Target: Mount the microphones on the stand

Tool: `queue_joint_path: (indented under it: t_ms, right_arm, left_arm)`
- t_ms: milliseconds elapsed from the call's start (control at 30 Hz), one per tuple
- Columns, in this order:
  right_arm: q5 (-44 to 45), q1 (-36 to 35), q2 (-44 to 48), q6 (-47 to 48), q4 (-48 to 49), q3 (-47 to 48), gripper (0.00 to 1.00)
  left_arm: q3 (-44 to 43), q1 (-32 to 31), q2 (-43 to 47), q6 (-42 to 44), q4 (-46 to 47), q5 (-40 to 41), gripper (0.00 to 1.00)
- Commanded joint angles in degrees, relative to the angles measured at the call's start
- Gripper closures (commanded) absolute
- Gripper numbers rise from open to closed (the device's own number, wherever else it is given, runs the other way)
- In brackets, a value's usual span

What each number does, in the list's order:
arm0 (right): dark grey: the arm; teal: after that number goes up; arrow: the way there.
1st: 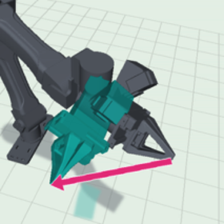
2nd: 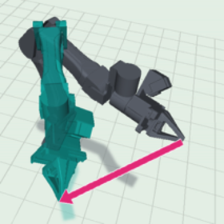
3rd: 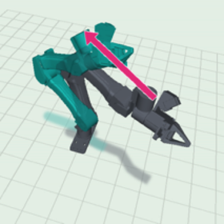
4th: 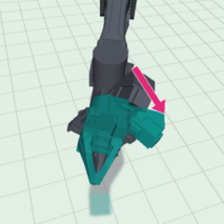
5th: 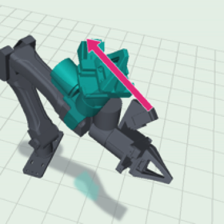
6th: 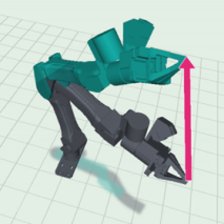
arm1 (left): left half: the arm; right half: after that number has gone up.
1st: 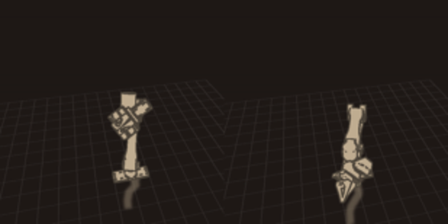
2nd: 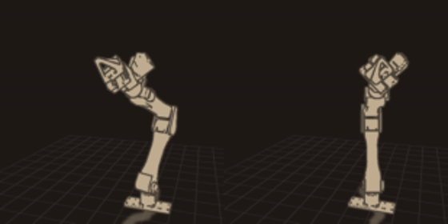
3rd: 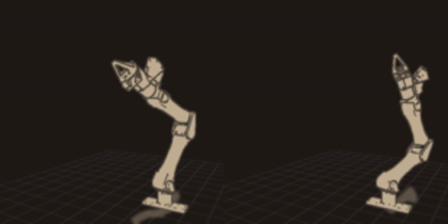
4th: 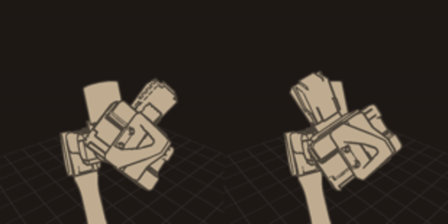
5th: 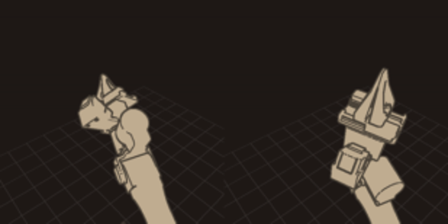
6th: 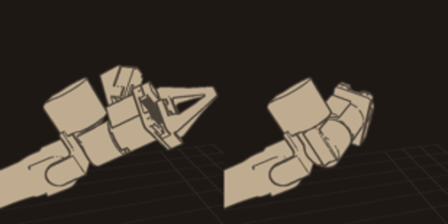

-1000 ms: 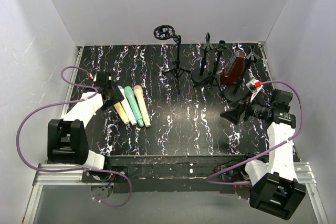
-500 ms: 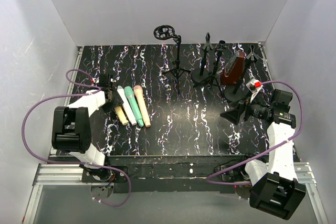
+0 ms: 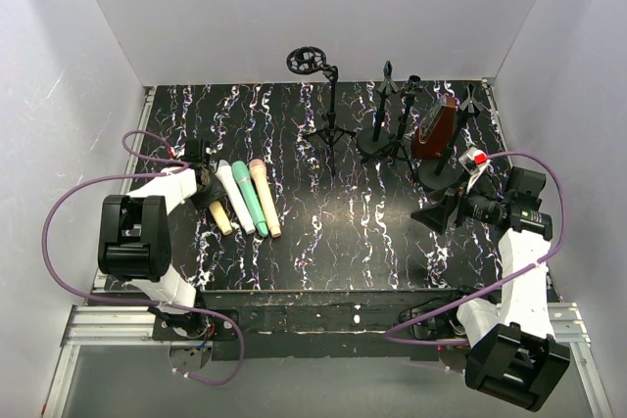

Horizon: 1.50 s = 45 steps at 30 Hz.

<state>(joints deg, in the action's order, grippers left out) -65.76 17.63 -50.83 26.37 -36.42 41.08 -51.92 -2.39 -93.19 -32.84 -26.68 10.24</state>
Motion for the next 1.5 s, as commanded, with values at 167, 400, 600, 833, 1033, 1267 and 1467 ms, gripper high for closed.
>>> queue_joint_path:
  t_ms: [167, 400, 600, 833, 1033, 1267, 1467]
  right_arm:
    - [-2.6, 0.3, 2.2, 5.9, -4.7, 1.6, 0.02]
    - [-1.4, -0.1, 1.4, 27.8, -30.0, 11.6, 0.02]
    - [0.7, -4.1, -4.6, 44.3, -52.1, 22.5, 0.02]
    - [0.5, -15.3, -7.2, 35.6, -49.1, 26.2, 0.03]
    - [4.8, -27.4, -8.3, 22.9, -37.9, 29.1, 0.03]
    - [6.8, -33.6, -10.3, 9.1, -26.2, 31.4, 0.04]
    - [6.9, -35.6, -16.0, -0.2, -21.7, 36.1, 0.09]
  left_arm:
    - [-0.4, 0.8, 17.9, 2.2, -8.4, 5.3, 1.00]
    - [-1.5, 0.5, 35.2, 7.5, -6.6, -15.4, 1.00]
    - [-1.0, -4.3, 44.1, 2.2, 2.1, -28.9, 1.00]
    - [-1.9, -19.0, 46.1, -3.5, 8.8, -24.0, 1.00]
    - [-4.1, -32.0, 41.8, -1.7, 11.5, -14.9, 1.00]
    - [-5.9, -40.8, 39.1, -1.2, 15.9, -7.8, 1.00]
    - [-4.5, -43.8, 38.2, -2.1, 21.0, -5.1, 1.00]
